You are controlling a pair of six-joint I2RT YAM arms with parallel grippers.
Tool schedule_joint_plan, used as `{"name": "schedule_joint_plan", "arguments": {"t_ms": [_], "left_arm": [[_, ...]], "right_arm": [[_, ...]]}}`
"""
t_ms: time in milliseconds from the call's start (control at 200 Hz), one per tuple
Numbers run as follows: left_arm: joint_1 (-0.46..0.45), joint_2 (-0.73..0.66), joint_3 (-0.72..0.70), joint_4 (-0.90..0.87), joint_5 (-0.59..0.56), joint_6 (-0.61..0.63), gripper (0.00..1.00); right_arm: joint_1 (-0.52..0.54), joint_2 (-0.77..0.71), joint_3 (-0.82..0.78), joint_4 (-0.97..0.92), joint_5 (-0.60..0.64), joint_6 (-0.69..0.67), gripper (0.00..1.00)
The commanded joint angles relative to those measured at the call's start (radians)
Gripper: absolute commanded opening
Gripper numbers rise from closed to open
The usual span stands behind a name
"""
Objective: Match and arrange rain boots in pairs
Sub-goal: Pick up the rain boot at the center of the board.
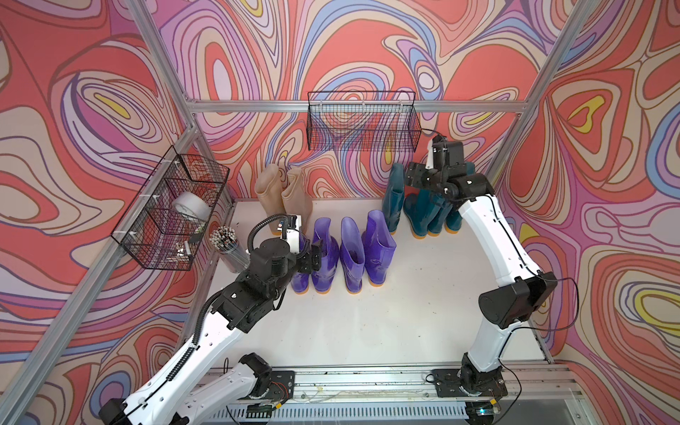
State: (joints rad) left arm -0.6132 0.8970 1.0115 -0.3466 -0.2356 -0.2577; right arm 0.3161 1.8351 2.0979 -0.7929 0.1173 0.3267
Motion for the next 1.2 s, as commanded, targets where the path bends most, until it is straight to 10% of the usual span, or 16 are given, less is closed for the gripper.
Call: {"name": "schedule_joint_plan", "arguments": {"t_ms": [0,471,716,1197], "left_arm": [[0.007,-0.007,-0.009,0.023,-0.012,0.009,0.85],[0.007,-0.014,-0.01,0.026,-0.015,0.015,0.85],[0.007,-0.018,-0.011,0.025,-0.025,0.02,0.85],[0.007,-0.015,-0.011,0.026,-0.023,0.021,0.85]], "right_arm": [[0.014,0.057,-0.037,0.04,0.026,0.016,0.86],[0.028,0.19,-0.02,0.009,0.079,0.002,0.83],[0.027,0.153,-0.053,0.07,0.136,-0.019,0.0],[-0.05,-0.001,-0.194,0.067,0.196,-0.062,0.0]]}}
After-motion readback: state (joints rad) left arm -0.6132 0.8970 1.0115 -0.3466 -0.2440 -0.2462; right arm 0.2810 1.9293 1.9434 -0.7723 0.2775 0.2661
